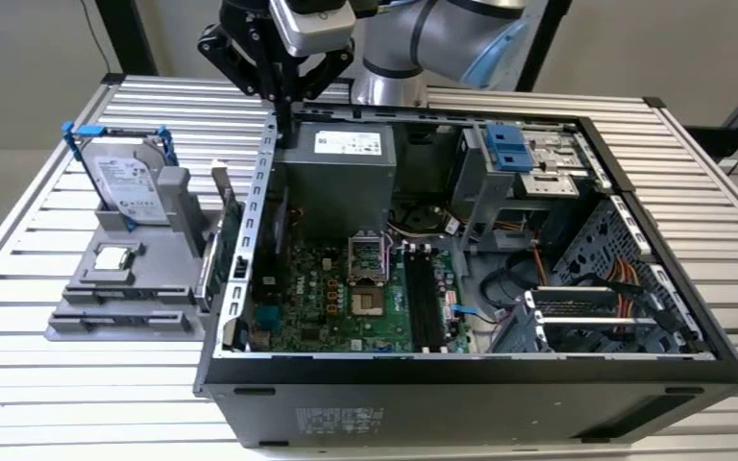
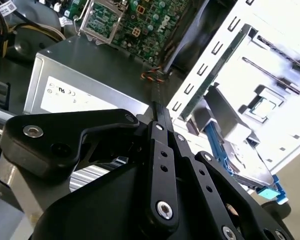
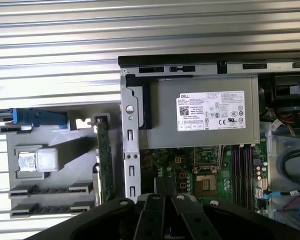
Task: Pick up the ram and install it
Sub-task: 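Reach for the ram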
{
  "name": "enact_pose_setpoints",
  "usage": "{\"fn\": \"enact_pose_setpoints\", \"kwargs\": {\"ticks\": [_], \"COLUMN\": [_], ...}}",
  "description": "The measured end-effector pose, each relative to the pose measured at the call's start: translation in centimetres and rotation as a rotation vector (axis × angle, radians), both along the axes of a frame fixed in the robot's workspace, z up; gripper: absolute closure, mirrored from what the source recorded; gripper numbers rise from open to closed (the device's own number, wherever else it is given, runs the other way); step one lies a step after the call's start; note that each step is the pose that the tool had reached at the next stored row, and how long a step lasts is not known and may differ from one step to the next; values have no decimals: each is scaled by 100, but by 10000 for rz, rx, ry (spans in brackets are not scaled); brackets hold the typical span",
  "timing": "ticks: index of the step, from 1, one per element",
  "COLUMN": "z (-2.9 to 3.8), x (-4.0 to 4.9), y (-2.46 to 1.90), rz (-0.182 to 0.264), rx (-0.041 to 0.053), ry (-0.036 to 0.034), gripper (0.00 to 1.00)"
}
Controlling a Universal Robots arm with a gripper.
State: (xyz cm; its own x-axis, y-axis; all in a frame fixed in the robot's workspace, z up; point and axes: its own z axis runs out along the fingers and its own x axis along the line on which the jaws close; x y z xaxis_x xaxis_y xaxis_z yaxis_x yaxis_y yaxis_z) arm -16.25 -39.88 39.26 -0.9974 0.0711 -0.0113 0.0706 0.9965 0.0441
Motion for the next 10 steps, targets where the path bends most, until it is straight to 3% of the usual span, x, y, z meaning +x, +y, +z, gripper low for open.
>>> {"fn": "enact_pose_setpoints", "kwargs": {"ticks": [10], "z": [0], "x": [-137], "y": [0], "rz": [1], "rx": [0], "ry": [1], "gripper": [100]}}
